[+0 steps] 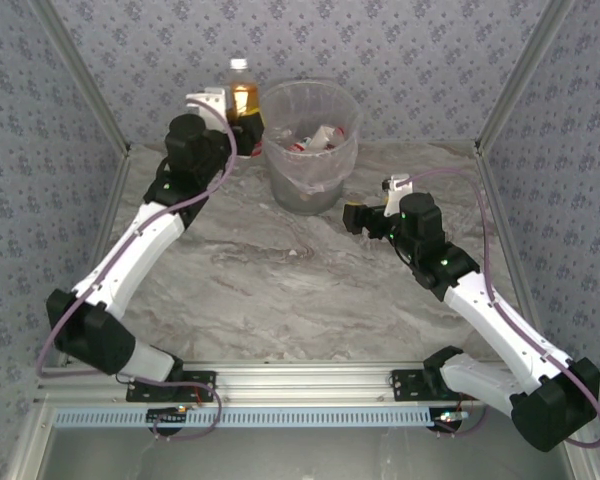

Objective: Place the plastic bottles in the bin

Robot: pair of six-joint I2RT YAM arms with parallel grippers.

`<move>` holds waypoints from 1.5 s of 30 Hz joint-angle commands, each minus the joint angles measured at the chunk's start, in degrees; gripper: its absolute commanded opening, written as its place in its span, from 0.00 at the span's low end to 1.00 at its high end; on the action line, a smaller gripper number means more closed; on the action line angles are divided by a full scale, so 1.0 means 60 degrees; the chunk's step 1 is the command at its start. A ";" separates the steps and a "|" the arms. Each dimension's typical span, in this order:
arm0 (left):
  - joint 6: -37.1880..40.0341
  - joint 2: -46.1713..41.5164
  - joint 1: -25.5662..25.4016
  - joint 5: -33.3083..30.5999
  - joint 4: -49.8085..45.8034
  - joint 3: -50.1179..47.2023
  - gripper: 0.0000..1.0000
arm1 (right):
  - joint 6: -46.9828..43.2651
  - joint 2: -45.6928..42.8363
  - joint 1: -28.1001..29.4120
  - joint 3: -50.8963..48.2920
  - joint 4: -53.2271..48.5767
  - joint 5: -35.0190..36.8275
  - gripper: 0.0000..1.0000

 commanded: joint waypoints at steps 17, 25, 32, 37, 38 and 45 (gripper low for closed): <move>0.2640 0.3520 -0.0152 0.1887 -0.0137 0.3889 0.57 | -0.0174 -0.0706 0.0213 -0.0116 -0.0464 0.0439 0.98; 0.3342 0.5190 -0.0120 0.1638 -0.1779 0.6149 0.58 | -0.0240 -0.0913 0.0276 -0.0115 -0.0774 0.0643 0.98; 0.4651 0.7122 -0.0123 0.2021 -0.5000 0.9755 0.58 | -0.0289 -0.1124 0.0274 -0.0178 -0.0916 0.0867 0.98; 0.4924 0.7239 -0.0050 0.1938 -0.4564 0.9626 0.66 | -0.0277 -0.1047 0.0279 -0.0161 -0.0795 0.0868 0.98; 0.4984 0.7235 -0.0050 0.1934 -0.4538 0.9591 0.73 | -0.0284 -0.1020 0.0279 -0.0149 -0.0793 0.0852 0.98; 0.4739 0.7156 -0.0050 0.1891 -0.4486 0.9583 0.99 | -0.0292 -0.0859 0.0279 -0.0001 -0.0770 0.0803 0.98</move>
